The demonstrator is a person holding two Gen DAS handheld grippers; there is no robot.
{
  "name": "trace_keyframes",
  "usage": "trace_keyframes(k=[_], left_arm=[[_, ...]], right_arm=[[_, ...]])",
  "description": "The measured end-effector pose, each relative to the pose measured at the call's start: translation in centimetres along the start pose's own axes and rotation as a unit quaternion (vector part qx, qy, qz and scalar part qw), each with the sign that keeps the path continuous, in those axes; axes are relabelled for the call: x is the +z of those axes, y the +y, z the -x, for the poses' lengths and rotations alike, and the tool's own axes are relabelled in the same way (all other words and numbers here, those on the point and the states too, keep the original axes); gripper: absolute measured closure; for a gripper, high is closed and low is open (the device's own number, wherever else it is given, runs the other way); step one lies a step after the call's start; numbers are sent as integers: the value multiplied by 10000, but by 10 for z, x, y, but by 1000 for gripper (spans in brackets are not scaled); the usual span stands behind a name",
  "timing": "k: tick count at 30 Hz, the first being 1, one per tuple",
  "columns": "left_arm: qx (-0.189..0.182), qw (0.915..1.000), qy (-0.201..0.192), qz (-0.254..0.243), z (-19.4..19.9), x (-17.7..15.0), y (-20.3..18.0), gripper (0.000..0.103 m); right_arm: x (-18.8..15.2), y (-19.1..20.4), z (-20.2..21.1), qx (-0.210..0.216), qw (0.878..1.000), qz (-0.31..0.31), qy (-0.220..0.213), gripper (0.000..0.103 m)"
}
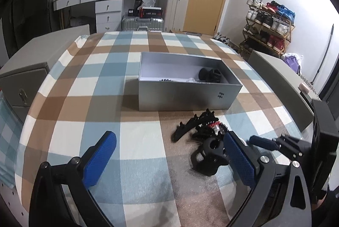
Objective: Organize jewelry
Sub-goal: 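Lower the right gripper onto a black hair clip and close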
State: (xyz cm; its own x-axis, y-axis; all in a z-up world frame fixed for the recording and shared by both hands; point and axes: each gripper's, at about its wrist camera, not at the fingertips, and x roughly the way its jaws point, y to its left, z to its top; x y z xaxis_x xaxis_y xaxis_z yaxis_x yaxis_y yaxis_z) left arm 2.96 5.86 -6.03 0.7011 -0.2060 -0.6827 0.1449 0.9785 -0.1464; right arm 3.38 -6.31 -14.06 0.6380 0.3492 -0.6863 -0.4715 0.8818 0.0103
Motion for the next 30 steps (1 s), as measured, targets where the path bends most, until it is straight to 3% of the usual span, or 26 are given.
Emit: trace_keyframes(k=[6,10,17,23,30], left_arm=[[-7,9999,93,99,-3,-5,5,4],[11,9997,99,207,-2,-7,12,4],[-42,9991,224,345,-4,-14,21,4],[-89,9991,286,315,-4,-19,21,4],[-328,9981,421,313,-6,-21,17,4]], right_arm=[[11,14,-11,-69,9985,505,206,51],[13,20,-6,-2,9980,628,20,51],[15,31,-10,-141,9959,888,95,85],[16,32,2,-154,9959,869,-198,86],[21,7,25,263,9981,129,-542,86]])
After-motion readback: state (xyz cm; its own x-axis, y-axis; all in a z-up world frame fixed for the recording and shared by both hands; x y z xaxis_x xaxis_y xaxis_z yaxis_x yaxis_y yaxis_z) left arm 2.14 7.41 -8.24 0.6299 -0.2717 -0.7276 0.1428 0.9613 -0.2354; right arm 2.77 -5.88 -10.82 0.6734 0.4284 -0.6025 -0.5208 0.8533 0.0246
